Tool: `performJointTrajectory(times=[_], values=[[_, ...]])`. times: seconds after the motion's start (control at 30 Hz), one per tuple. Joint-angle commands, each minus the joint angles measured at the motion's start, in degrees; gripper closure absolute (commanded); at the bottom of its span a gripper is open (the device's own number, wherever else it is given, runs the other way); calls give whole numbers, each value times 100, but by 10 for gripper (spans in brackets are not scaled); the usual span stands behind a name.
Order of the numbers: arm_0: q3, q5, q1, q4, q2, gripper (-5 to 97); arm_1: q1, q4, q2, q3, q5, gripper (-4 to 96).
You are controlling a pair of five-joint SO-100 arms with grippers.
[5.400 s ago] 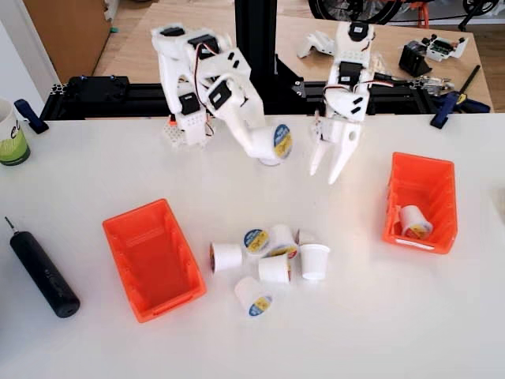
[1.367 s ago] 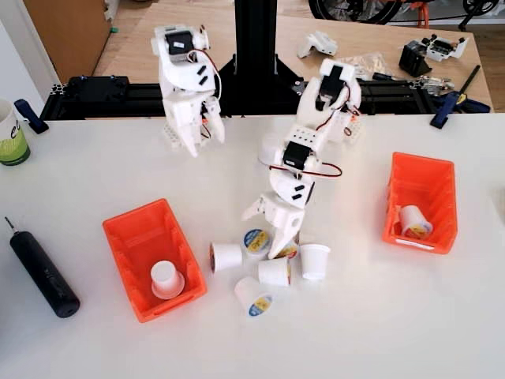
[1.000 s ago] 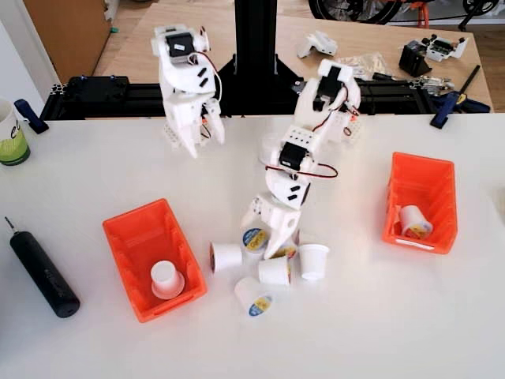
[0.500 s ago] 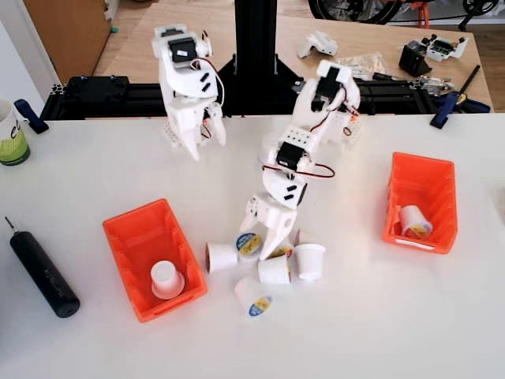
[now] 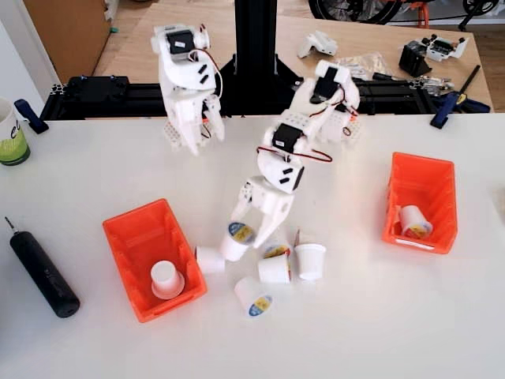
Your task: Sort the coffee pods, blue into left, red into right
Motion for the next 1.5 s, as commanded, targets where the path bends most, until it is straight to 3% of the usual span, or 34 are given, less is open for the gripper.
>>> performJointTrajectory(times=[0.0,0.27,0.37,0.57,0.77,0.97,1.47], values=[[167,-18,-132,44,387,668,88,132,62,-615,-343,732],[984,176,-571,44,1371,665,527,-703,62,-1002,-1934,737],[1327,176,-642,35,1767,666,589,-932,62,-1002,-2232,728],[1512,176,-624,-79,1872,669,281,-1002,-325,-1002,-1564,676],[1670,211,-633,-176,1872,665,-26,-2610,-1318,-1151,-896,575],[1670,220,-633,-167,1916,668,-26,-2979,-2461,-2285,-826,558],[1723,158,-642,-185,1925,671,-264,-3103,-2707,-2373,-765,549]])
